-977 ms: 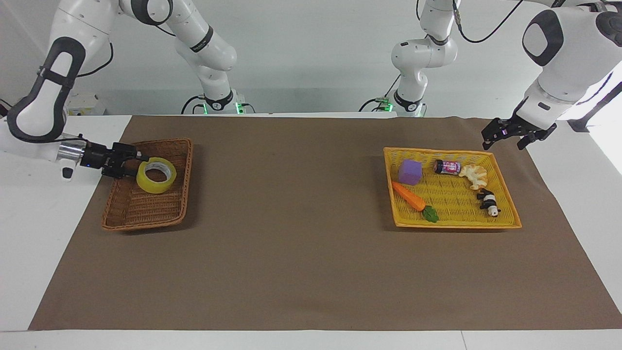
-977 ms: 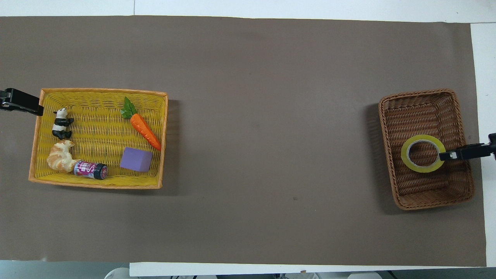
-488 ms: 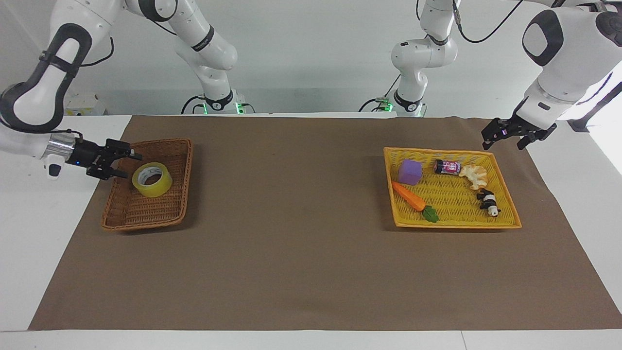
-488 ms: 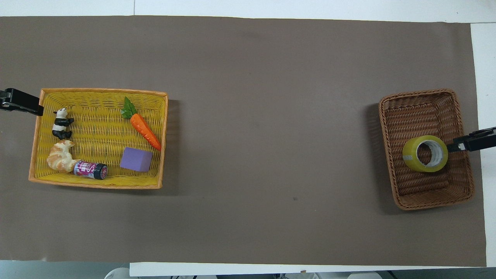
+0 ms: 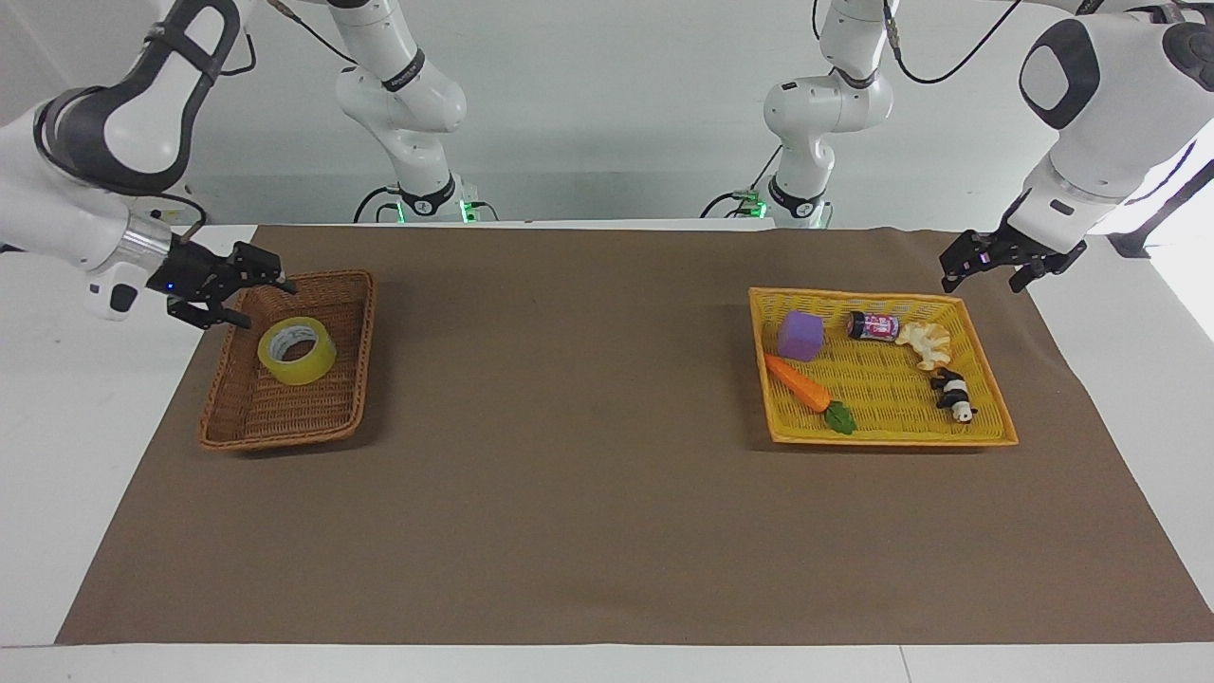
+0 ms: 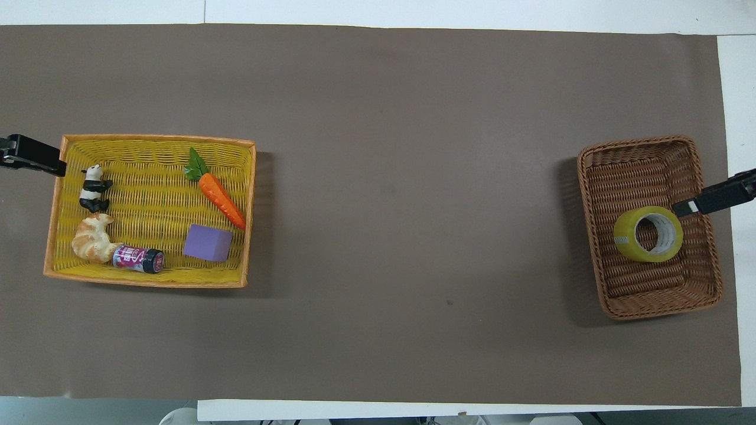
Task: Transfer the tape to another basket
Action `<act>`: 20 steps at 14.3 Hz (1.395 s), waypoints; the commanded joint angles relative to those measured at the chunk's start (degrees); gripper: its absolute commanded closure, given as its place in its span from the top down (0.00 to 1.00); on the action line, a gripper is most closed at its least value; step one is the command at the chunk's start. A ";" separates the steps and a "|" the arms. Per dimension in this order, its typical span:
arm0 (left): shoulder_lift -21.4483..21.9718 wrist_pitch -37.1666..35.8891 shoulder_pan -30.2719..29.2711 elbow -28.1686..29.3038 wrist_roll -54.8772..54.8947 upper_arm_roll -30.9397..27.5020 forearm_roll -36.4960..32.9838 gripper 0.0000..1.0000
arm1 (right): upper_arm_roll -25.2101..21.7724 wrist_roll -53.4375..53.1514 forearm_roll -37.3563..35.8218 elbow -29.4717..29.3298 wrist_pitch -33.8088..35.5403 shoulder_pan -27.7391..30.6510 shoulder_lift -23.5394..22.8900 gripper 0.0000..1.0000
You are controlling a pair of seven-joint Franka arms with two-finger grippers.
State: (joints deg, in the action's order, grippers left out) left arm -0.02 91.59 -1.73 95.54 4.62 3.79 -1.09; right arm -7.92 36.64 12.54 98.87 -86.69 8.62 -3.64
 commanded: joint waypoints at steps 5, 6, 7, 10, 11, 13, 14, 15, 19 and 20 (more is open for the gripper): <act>1.25 -0.27 0.32 1.05 -0.05 -0.18 -1.20 1.00 | 0.18 -27.82 -11.39 -7.01 6.34 -8.70 3.99 1.00; 1.25 -0.27 0.32 1.05 -0.05 -0.18 -1.20 1.00 | 0.27 -29.59 -11.75 -7.72 6.54 -8.62 3.90 1.00; 1.25 -0.27 0.32 0.97 -0.05 -0.18 -1.20 1.00 | 0.10 -30.39 -11.84 -8.60 6.54 -8.44 3.73 1.00; 1.25 -0.27 0.32 1.05 -0.05 -0.18 -1.20 1.00 | -0.17 -30.49 -11.84 -6.86 5.75 -8.70 4.16 1.00; 1.25 -0.27 0.32 1.05 -0.05 -0.18 -1.20 1.00 | -0.43 -30.48 -11.92 -7.11 5.49 -9.49 4.08 1.00; 1.25 -0.27 0.32 1.05 -0.05 -0.18 -1.20 1.00 | -1.05 -30.40 -13.06 -8.08 4.17 -10.55 3.47 1.00; 1.25 -0.27 0.32 1.05 -0.05 -0.18 -1.20 1.00 | -1.14 -30.40 -13.15 -8.78 3.64 -10.72 3.11 1.00; 1.25 -0.27 0.32 1.05 -0.05 -0.18 -1.20 1.00 | -1.57 -30.40 -13.24 -9.22 3.55 -10.73 2.76 1.00; 1.25 -0.27 0.32 1.05 -0.05 -0.18 -1.20 1.00 | -3.16 -30.31 -13.33 -9.75 4.60 -11.34 2.23 1.00; 1.25 -0.27 0.32 1.05 -0.05 -0.18 -1.20 1.00 | -3.16 -30.31 -13.33 -9.84 4.60 -11.34 2.23 1.00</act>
State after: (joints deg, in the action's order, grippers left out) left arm -0.02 91.59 -1.73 95.54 4.62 3.79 -1.09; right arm -10.38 7.01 0.32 90.71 -82.91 -1.93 -0.59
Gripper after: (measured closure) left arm 0.000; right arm 0.000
